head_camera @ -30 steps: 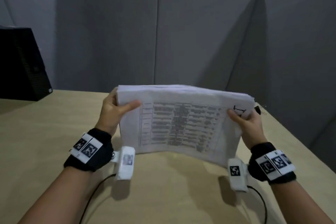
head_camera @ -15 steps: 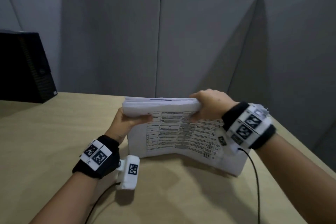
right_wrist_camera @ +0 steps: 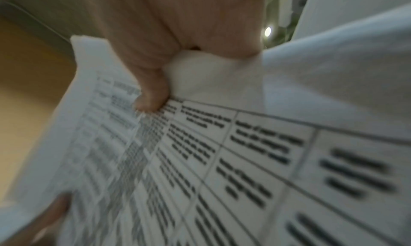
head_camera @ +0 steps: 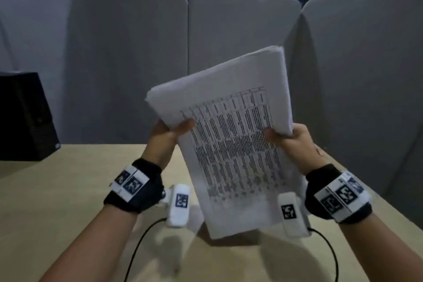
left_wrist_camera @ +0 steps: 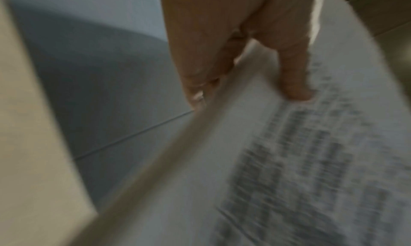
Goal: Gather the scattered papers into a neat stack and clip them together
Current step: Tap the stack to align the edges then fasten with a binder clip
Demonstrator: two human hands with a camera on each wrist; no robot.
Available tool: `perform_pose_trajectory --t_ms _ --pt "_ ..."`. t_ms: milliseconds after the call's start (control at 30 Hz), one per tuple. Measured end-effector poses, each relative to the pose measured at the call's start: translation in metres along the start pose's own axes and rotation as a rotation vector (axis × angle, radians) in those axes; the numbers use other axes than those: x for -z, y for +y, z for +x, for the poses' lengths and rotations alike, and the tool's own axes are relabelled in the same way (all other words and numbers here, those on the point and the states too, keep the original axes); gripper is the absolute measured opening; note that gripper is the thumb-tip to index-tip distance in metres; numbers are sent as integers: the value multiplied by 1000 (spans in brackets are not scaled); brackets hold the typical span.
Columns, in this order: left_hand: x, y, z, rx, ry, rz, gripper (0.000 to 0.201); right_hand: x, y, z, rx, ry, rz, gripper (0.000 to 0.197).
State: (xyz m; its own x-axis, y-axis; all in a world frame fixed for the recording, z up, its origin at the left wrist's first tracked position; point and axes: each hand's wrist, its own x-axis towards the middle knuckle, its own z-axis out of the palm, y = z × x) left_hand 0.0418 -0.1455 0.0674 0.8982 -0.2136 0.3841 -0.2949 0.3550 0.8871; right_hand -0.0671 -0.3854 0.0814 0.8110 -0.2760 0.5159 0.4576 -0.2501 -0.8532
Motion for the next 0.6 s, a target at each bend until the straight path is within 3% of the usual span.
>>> perform_pose_trajectory --t_ms 67,133,200,333,400,500,533,600 --pt "-32 32 8 -109 34 31 46 -1 3 -2 41 108 66 11" --pt "-49 56 8 -187 14 67 38 2 1 -1 87 164 113 4" --pt "-52 66 4 -222 -40 125 49 6 -5 1 120 160 181 14" --pt "-39 60 -11 -165 -104 148 84 12 -7 9 26 57 252 71" --pt "-27 58 -10 -132 -120 113 95 12 -6 13 3 5 261 80" --pt "-14 50 -4 -74 -204 94 117 9 -4 16 -29 -38 321 75" --pt "-15 47 -2 -71 -211 100 112 5 -3 15 -27 -53 348 68" --pt "-22 38 -1 -128 -186 120 78 -4 1 13 -11 -18 354 47"
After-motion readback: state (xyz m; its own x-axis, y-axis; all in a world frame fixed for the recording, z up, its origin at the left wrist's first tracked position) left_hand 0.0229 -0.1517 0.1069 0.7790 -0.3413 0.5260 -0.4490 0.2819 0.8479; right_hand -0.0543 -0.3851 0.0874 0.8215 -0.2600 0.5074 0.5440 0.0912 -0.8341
